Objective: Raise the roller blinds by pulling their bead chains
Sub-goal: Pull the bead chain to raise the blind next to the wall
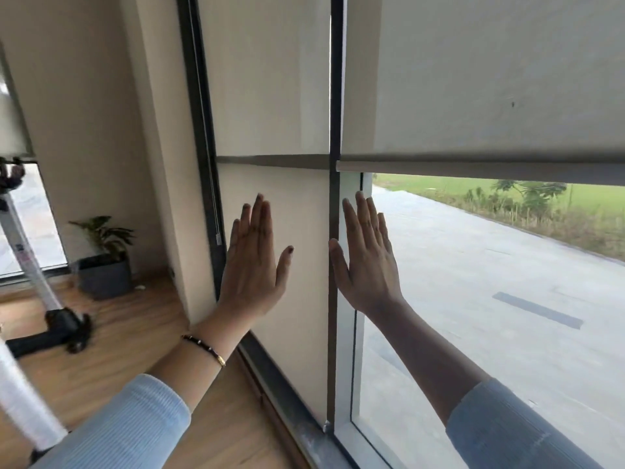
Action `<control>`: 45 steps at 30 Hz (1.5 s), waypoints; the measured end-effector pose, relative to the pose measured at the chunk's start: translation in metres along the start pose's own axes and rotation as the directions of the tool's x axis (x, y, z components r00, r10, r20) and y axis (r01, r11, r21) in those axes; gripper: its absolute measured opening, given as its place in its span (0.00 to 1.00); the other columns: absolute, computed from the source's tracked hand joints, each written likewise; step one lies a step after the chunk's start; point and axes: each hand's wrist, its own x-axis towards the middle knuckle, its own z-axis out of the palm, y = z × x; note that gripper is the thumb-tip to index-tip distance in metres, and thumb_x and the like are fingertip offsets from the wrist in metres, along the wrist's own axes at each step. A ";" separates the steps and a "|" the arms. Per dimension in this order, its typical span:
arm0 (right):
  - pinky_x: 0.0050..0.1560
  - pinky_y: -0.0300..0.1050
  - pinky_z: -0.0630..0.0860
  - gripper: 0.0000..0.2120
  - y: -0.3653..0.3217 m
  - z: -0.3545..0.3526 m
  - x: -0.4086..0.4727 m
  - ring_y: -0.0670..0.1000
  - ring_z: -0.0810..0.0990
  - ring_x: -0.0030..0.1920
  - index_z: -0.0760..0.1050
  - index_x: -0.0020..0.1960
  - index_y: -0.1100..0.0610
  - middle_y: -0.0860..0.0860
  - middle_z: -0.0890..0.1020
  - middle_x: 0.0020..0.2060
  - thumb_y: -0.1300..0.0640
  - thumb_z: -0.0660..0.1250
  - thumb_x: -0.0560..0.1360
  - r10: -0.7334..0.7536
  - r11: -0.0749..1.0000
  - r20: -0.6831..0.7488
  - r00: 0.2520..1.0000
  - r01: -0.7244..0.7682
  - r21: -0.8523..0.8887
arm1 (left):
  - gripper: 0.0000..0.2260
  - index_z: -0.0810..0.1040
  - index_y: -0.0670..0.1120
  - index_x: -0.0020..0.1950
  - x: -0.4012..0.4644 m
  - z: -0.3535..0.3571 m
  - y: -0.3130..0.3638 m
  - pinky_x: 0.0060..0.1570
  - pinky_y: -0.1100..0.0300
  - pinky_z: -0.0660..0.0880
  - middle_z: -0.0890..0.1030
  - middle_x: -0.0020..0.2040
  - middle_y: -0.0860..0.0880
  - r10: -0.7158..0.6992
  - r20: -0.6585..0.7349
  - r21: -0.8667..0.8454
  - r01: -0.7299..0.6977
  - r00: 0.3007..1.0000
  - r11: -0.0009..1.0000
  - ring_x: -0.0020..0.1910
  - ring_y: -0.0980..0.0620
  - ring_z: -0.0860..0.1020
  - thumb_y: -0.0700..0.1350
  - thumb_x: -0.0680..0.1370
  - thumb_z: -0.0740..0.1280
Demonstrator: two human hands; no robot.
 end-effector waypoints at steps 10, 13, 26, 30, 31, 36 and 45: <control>0.81 0.55 0.46 0.31 0.014 0.221 0.082 0.52 0.43 0.81 0.45 0.81 0.54 0.55 0.49 0.82 0.43 0.48 0.83 -0.059 0.990 0.107 0.993 0.044 0.136 | 0.34 0.37 0.43 0.81 0.033 0.098 -0.165 0.78 0.55 0.36 0.39 0.82 0.46 -0.115 0.067 0.177 0.102 0.991 0.979 0.81 0.48 0.38 0.56 0.84 0.52; 0.81 0.54 0.45 0.31 0.013 0.284 0.121 0.52 0.42 0.81 0.45 0.81 0.53 0.54 0.48 0.82 0.42 0.48 0.83 -0.079 0.983 0.135 0.988 0.055 0.173 | 0.34 0.37 0.43 0.81 0.058 0.123 -0.221 0.79 0.49 0.43 0.39 0.82 0.45 -0.168 0.069 0.230 0.148 0.983 0.962 0.81 0.47 0.39 0.56 0.84 0.52; 0.81 0.49 0.41 0.32 -0.040 0.568 0.244 0.50 0.40 0.81 0.43 0.81 0.54 0.53 0.45 0.82 0.41 0.47 0.83 -0.143 0.960 0.175 0.974 0.094 0.262 | 0.33 0.40 0.41 0.81 0.116 0.217 -0.486 0.79 0.46 0.49 0.43 0.83 0.42 -0.287 0.046 0.345 0.254 0.957 0.904 0.81 0.45 0.43 0.56 0.84 0.52; 0.81 0.48 0.41 0.32 -0.051 0.652 0.285 0.49 0.39 0.81 0.42 0.81 0.54 0.52 0.44 0.82 0.41 0.47 0.83 -0.119 0.963 0.179 0.977 0.069 0.260 | 0.34 0.38 0.42 0.81 0.143 0.254 -0.570 0.79 0.49 0.46 0.40 0.82 0.44 -0.289 0.067 0.354 0.248 0.955 0.902 0.81 0.46 0.41 0.57 0.84 0.51; 0.80 0.48 0.41 0.32 -0.053 0.671 0.295 0.49 0.39 0.81 0.43 0.81 0.54 0.52 0.45 0.82 0.40 0.47 0.83 -0.112 0.964 0.175 0.978 0.065 0.257 | 0.34 0.38 0.43 0.81 0.150 0.262 -0.589 0.79 0.49 0.45 0.40 0.82 0.44 -0.286 0.068 0.354 0.245 0.956 0.902 0.81 0.46 0.41 0.56 0.84 0.52; 0.81 0.52 0.44 0.31 -0.055 0.768 0.338 0.50 0.41 0.81 0.45 0.81 0.53 0.53 0.47 0.82 0.40 0.46 0.83 -0.092 0.966 0.164 0.982 0.047 0.256 | 0.33 0.39 0.42 0.81 0.177 0.313 -0.678 0.80 0.48 0.46 0.42 0.83 0.43 -0.262 0.077 0.338 0.222 0.962 0.915 0.81 0.45 0.42 0.55 0.84 0.53; 0.80 0.52 0.43 0.31 -0.039 0.982 0.423 0.50 0.40 0.81 0.42 0.81 0.48 0.50 0.45 0.82 0.39 0.45 0.83 -0.065 0.962 0.178 0.982 0.014 0.274 | 0.31 0.39 0.45 0.81 0.226 0.422 -0.865 0.79 0.49 0.50 0.43 0.83 0.46 -0.267 0.109 0.274 0.229 0.957 0.934 0.81 0.51 0.42 0.56 0.85 0.50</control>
